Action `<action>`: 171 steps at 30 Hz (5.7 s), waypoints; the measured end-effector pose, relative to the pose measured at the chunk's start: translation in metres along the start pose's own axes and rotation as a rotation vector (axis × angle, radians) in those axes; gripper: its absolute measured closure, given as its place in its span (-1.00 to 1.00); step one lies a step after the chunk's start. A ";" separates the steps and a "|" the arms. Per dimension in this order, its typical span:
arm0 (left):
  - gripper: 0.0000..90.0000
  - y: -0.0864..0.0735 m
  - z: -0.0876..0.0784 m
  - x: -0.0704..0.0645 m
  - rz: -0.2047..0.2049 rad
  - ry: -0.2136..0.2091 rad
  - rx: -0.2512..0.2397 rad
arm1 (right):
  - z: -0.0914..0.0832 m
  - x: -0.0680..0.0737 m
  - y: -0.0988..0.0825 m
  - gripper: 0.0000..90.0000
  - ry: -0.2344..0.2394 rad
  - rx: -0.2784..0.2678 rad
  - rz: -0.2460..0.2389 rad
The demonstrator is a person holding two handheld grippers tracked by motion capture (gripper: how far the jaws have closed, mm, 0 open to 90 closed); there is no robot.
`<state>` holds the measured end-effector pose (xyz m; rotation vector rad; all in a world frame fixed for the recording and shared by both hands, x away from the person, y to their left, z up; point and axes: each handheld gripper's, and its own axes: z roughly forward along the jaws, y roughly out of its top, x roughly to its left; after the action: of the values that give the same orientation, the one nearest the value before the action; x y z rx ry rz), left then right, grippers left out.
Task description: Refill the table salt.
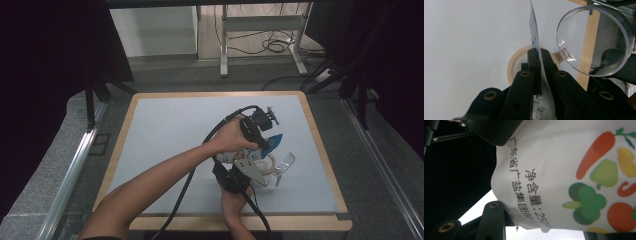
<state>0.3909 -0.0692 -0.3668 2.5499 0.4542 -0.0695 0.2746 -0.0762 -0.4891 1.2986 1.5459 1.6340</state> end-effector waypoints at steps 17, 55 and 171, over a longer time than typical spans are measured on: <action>1.00 0.004 -0.002 -0.003 0.008 0.003 0.000 | 0.000 0.000 0.002 0.21 -0.005 -0.018 0.017; 1.00 0.003 -0.002 -0.002 0.011 0.009 0.006 | 0.002 0.002 0.004 0.21 -0.004 -0.013 0.049; 1.00 0.003 0.011 0.000 0.010 -0.010 0.006 | 0.003 -0.006 0.002 0.24 -0.008 -0.013 0.081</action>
<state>0.3926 -0.0769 -0.3743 2.5565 0.4381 -0.0807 0.2800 -0.0802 -0.4890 1.3750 1.4930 1.6836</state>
